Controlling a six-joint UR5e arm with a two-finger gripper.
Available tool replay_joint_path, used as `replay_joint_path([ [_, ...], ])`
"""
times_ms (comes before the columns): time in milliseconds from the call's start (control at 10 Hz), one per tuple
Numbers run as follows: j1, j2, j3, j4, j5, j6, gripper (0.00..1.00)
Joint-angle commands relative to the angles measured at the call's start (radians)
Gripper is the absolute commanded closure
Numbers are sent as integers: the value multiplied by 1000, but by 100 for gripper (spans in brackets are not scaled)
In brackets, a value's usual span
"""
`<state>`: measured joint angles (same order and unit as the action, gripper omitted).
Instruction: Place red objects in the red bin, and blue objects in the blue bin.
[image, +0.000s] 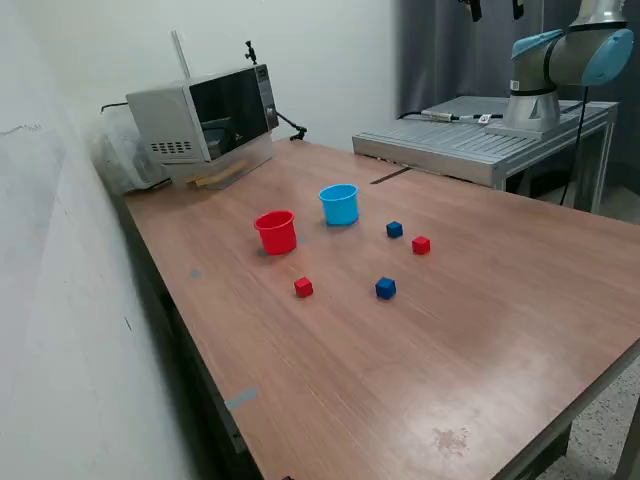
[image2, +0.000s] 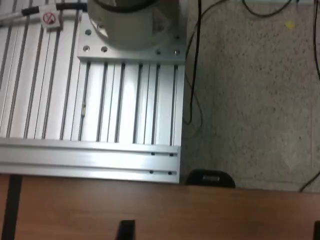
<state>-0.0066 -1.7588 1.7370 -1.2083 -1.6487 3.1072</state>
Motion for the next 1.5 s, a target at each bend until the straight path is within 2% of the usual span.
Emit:
replay_joint_path([
  [0,54,28,-39,-175,0,5,0],
  [100,124,73,-40,-228,-8,5,0],
  [200,199,157,-43,-278,-35,7,0],
  [300,241,204,-54,-336,-40,10,0],
  [400,253,228,-80,-411,-36,8,0],
  [600,282,350,-230,-438,-33,36,0],
  [700,296,398,-273,-483,-13,45,0],
  [800,315,424,-295,-579,-6,45,0],
  [900,316,508,-354,-615,-9,48,0],
  [1000,315,582,-384,-622,-10,48,0],
  [1200,309,675,-386,-728,-9,48,0],
  [1400,301,787,-440,-799,-10,79,0],
])
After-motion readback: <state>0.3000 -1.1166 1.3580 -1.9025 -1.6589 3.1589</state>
